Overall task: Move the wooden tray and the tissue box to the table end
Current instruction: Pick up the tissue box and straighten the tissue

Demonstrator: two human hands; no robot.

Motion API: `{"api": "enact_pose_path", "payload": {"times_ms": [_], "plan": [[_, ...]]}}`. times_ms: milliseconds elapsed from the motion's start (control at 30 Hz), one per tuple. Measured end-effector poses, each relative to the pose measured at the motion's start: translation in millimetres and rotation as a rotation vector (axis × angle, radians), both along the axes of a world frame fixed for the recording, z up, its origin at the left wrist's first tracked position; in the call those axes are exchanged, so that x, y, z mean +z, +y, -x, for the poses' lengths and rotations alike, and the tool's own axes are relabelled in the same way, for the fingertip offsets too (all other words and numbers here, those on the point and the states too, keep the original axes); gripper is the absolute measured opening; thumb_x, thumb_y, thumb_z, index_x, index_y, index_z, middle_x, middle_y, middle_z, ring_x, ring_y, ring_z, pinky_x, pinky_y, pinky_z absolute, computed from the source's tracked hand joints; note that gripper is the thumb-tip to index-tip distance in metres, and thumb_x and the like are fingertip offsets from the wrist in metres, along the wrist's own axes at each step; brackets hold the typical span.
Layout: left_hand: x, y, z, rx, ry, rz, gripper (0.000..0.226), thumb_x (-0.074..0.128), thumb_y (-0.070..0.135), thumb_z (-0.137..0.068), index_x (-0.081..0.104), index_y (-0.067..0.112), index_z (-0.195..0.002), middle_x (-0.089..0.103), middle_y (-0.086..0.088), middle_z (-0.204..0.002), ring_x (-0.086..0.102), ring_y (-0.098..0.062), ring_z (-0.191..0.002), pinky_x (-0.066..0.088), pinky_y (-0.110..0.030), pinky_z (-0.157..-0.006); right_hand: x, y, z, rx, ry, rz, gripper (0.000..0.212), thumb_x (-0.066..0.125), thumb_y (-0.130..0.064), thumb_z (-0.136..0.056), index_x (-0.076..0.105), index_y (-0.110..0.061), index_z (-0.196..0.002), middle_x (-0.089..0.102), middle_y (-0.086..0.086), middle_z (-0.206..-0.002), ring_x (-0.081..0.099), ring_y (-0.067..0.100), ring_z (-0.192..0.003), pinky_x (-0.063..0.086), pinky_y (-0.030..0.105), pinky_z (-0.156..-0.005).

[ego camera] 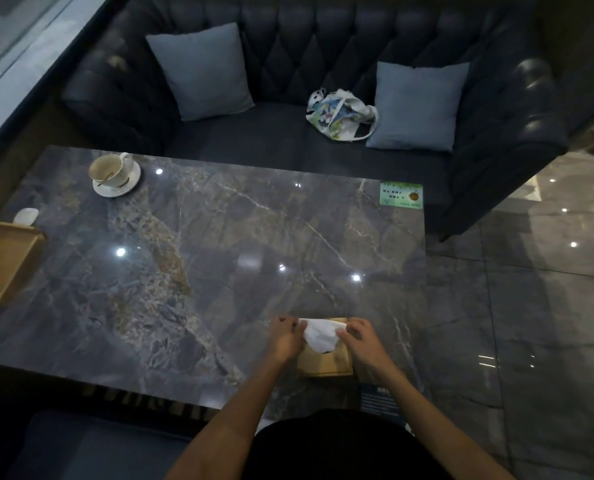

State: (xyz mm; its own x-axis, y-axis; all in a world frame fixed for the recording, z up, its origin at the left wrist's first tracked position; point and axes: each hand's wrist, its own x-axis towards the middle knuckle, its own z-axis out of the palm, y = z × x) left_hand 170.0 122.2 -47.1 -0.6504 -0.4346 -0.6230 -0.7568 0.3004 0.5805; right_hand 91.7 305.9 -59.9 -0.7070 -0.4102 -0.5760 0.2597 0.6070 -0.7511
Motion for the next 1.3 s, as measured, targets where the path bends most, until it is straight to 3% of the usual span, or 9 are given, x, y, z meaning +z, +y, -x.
{"api": "enact_pose_path", "payload": {"times_ms": [267,400,567,733,800,900,1000,1100,1300], "plan": [[3.1,2.8,3.8,0.076,-0.021,-0.026,0.028,0.046,0.027,-0.095,0.061,0.003,-0.098,0.058,-0.019,-0.102,0.057,-0.033,-0.097,0.046,-0.037,-0.084,-5.3,-12.2,1.3,-0.061,0.037,-0.051,0.016,0.06,-0.029,-0.087,0.064,-0.015,-0.081,0.061,0.01,-0.098,0.056,0.009,-0.081,0.039,0.016,-0.062],[10.7,7.3,-0.7,0.321,0.069,-0.124,0.013,0.05,0.021,-0.093,0.048,0.008,-0.089,0.052,-0.007,-0.081,0.054,-0.024,-0.081,0.045,-0.028,-0.062,-3.2,-6.2,-6.4,-0.285,-0.079,0.104,0.027,0.061,-0.025,-0.089,0.054,-0.013,-0.112,0.06,0.001,-0.101,0.06,0.015,-0.094,0.053,0.028,-0.077],[-32.4,8.8,-25.6,0.304,-0.072,-0.221,0.028,0.035,0.033,-0.097,0.053,0.013,-0.101,0.062,-0.023,-0.108,0.061,-0.039,-0.102,0.052,-0.051,-0.092,-7.7,6.5,-7.6,-0.271,-0.284,0.116,0.034,0.052,-0.039,-0.093,0.059,-0.018,-0.118,0.064,0.004,-0.113,0.064,0.022,-0.104,0.056,0.04,-0.087],[13.0,18.2,-29.7,0.193,-0.073,-0.258,0.038,0.035,0.019,-0.099,0.045,0.008,-0.134,0.052,-0.015,-0.134,0.052,-0.034,-0.122,0.043,-0.048,-0.106,-7.1,10.0,-19.6,-0.218,-0.314,0.017,0.032,0.056,-0.034,-0.091,0.056,-0.017,-0.119,0.063,0.007,-0.111,0.063,0.019,-0.092,0.055,0.029,-0.064],[16.3,17.2,-32.2,0.161,-0.042,-0.3,0.04,0.039,0.011,-0.097,0.043,0.006,-0.136,0.051,-0.017,-0.136,0.051,-0.035,-0.124,0.043,-0.047,-0.105,-7.9,11.2,-25.2,-0.244,-0.344,0.006,0.031,0.055,-0.038,-0.091,0.054,-0.023,-0.118,0.062,0.006,-0.111,0.064,0.02,-0.092,0.058,0.034,-0.059],[13.7,13.6,-41.1,0.118,-0.013,-0.354,0.048,0.043,-0.001,-0.09,0.04,0.004,-0.138,0.05,-0.02,-0.139,0.05,-0.035,-0.125,0.043,-0.044,-0.102,-10.7,10.9,-31.2,-0.289,-0.357,0.0,0.037,0.059,-0.041,-0.088,0.056,-0.023,-0.12,0.063,0.008,-0.116,0.065,0.025,-0.099,0.061,0.046,-0.071],[17.4,5.5,-50.3,0.108,-0.014,-0.378,0.056,0.045,0.001,-0.088,0.037,0.013,-0.142,0.049,-0.01,-0.14,0.048,-0.029,-0.128,0.044,-0.04,-0.105,-8.6,1.5,-41.5,-0.288,-0.395,0.02,0.045,0.065,-0.029,-0.087,0.051,-0.019,-0.128,0.058,0.008,-0.123,0.063,0.027,-0.103,0.062,0.04,-0.065],[21.8,-7.2,-59.5,0.094,-0.011,-0.35,0.057,0.047,0.004,-0.086,0.038,0.016,-0.141,0.049,0.0,-0.133,0.048,-0.026,-0.126,0.042,-0.029,-0.093,-4.8,-15.6,-54.9,-0.245,-0.363,0.012,0.047,0.065,-0.025,-0.086,0.048,-0.016,-0.129,0.056,0.007,-0.124,0.062,0.028,-0.105,0.061,0.034,-0.059],[19.5,-49.0,-92.1,0.191,0.023,-0.348,0.062,0.046,0.005,-0.079,0.04,0.005,-0.14,0.047,-0.014,-0.142,0.046,-0.029,-0.129,0.04,-0.035,-0.105,-8.7,-68.3,-77.2,-0.137,-0.216,0.029,0.048,0.067,-0.019,-0.086,0.052,-0.007,-0.13,0.062,0.014,-0.125,0.063,0.03,-0.105,0.059,0.027,-0.056]]}}
